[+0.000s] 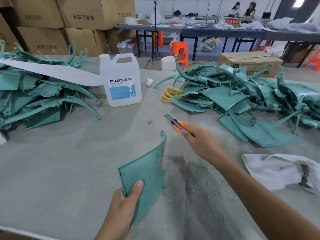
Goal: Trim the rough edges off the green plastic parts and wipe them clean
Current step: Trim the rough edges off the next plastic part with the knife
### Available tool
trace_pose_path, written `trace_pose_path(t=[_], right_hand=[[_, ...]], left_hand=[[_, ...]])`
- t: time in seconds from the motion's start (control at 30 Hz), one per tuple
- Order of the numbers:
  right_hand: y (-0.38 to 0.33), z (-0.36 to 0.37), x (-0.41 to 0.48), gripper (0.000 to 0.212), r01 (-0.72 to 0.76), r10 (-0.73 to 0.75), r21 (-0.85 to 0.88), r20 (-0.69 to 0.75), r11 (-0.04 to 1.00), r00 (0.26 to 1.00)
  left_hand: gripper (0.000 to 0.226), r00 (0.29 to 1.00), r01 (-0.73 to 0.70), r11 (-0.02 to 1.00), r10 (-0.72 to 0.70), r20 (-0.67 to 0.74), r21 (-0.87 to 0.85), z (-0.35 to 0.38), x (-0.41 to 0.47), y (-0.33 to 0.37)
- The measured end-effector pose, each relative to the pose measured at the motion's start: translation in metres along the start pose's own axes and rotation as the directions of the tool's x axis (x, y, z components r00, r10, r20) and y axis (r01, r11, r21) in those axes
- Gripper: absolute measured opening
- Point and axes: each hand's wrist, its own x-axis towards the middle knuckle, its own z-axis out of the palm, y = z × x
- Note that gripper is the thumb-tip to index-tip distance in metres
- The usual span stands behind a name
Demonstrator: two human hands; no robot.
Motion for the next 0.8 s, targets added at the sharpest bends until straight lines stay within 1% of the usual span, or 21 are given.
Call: trace_pose_path(t=[0.03, 0.1, 0.2, 0.27, 0.43, 0.53, 0.6, 0.7, 0.8], right_hand=[[-0.008, -0.002, -0.026, 0.035, 0.025, -0.024, 0.048, -0.036, 0.999, 0.999], [-0.032, -0.004, -0.080, 0.039, 0.117, -0.115, 0.073, -0.026, 0.991, 0.993], [-0.064, -0.001, -0.133, 0.044, 0.214, -0.217, 0.044, 0.059, 0.976, 0.974], [-0.078, 0.007, -0.145, 0.047, 0.238, -0.239, 0.022, 0.097, 0.971, 0.966], [-0.091, 0.022, -0.148, 0.048, 0.218, -0.204, -0.104, 0.132, 0.970, 0.970], [-0.089, 0.025, -0.144, 0.048, 0.226, -0.210, -0.147, 0.113, 0.963, 0.971], [-0.081, 0.024, -0.135, 0.047, 0.218, -0.209, -0.176, 0.069, 0.960, 0.976], [-0.060, 0.017, -0.108, 0.046, 0.146, -0.147, -0.220, 0.012, 0.964, 0.989], [-0.035, 0.010, -0.073, 0.040, 0.075, -0.074, -0.251, 0.013, 0.965, 0.997]], left_hand=[[0.046, 1.000, -0.008, 1.000, 0.008, -0.005, -0.001, 0.001, 0.001, -0.001], [0.048, 1.000, -0.017, 1.000, 0.017, -0.012, 0.001, 0.003, 0.001, -0.002], [0.034, 1.000, -0.014, 1.000, 0.014, -0.007, 0.020, 0.004, -0.001, -0.002], [0.027, 1.000, -0.005, 0.999, 0.005, -0.008, 0.031, 0.004, -0.003, 0.000], [0.028, 1.000, 0.009, 1.000, -0.009, -0.001, 0.005, 0.006, -0.008, 0.006], [0.027, 1.000, 0.010, 1.000, -0.010, 0.004, 0.000, 0.005, -0.009, 0.006], [0.026, 1.000, 0.010, 1.000, -0.010, 0.000, -0.014, 0.004, -0.009, 0.005], [0.027, 1.000, -0.013, 1.000, 0.014, 0.022, -0.014, 0.003, -0.008, 0.004], [0.033, 1.000, -0.008, 1.000, 0.008, 0.013, -0.021, 0.000, -0.007, 0.003]])
